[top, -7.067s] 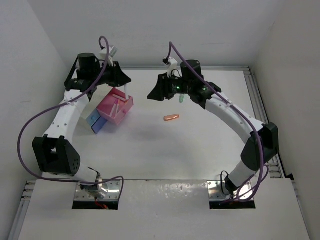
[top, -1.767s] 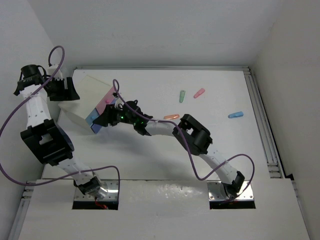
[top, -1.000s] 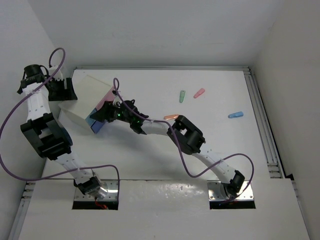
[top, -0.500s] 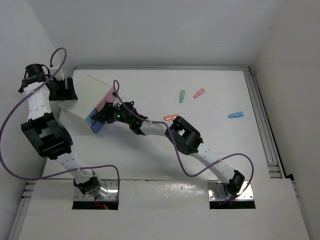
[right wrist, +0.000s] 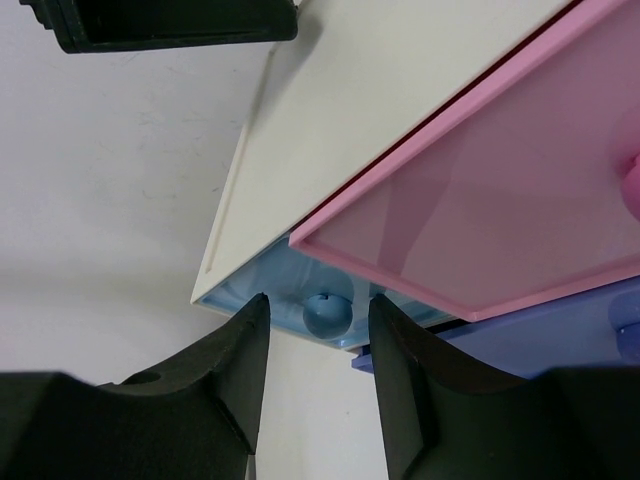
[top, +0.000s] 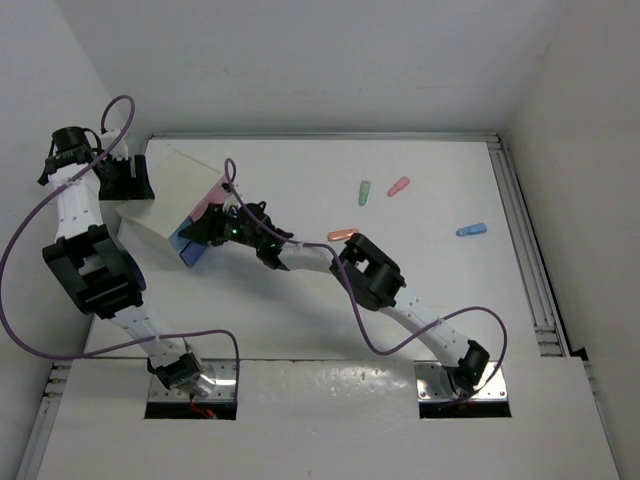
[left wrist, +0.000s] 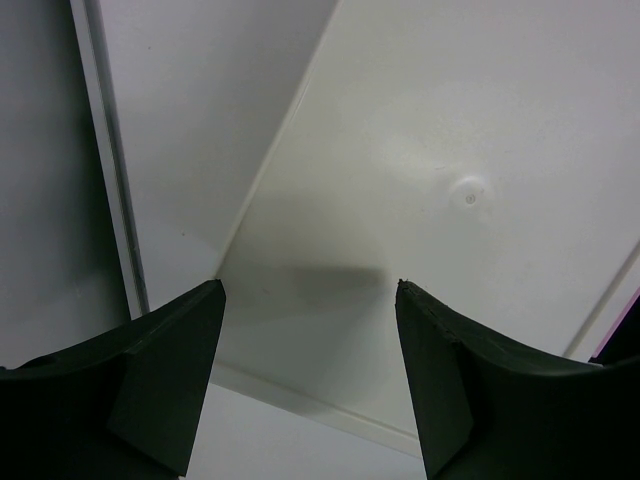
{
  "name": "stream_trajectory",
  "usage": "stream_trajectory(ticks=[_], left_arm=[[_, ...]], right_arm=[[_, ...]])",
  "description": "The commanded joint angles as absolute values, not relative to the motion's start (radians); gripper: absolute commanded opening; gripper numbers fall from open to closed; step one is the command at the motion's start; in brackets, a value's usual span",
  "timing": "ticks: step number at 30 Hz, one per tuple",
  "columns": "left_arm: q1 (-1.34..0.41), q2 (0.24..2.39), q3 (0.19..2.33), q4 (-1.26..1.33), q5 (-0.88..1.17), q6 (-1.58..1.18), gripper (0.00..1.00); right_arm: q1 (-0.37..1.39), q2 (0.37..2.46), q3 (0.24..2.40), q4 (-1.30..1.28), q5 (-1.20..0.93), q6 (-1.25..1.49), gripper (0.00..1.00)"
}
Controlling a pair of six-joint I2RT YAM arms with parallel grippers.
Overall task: Sort the stationery into containers
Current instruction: Open the drawer in the storage box.
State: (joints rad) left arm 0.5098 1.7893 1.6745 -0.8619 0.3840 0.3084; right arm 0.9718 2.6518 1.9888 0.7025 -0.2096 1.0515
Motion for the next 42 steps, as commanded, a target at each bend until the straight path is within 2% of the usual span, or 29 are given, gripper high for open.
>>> stream_trajectory(ticks=[1,6,12,19,20,22,42], left_arm=[[0.503,1.813,1.687,-0.856,0.364,0.305,0.75],[0.503,1.818,1.694,-0.859,0.364,0.305,0.75],[0.503,1.818,1.689,-0.862,0.364,0.304,0.75],[0.502,1.825,1.698,-0.862,0.360,0.298,0.75],[0.502,1.827,1.698,-0.862,0.360,0.295,0.75],[0.502,1.827,1.698,-0.864,0.357,0.295,0.75],[0.503,1.887,1.789,-0.851,0.318,0.245,0.77]], right_arm=[[0.980,2.657,2.033,0.758,-0.213,1.058,0.43],[0.988,2.658,2.025,0.765,-0.213,1.055,0.42],[0.986,2.669,2.043,0.764,-0.203,1.051,0.33],[0.986,2.669,2.046,0.770,-0.212,1.042,0.15],[0.988,2.663,2.042,0.773,-0.213,1.042,0.07],[0.986,2.651,2.013,0.788,-0.218,1.037,0.00],[0.950,2.467,1.730,0.913,-0.293,1.009,0.00]])
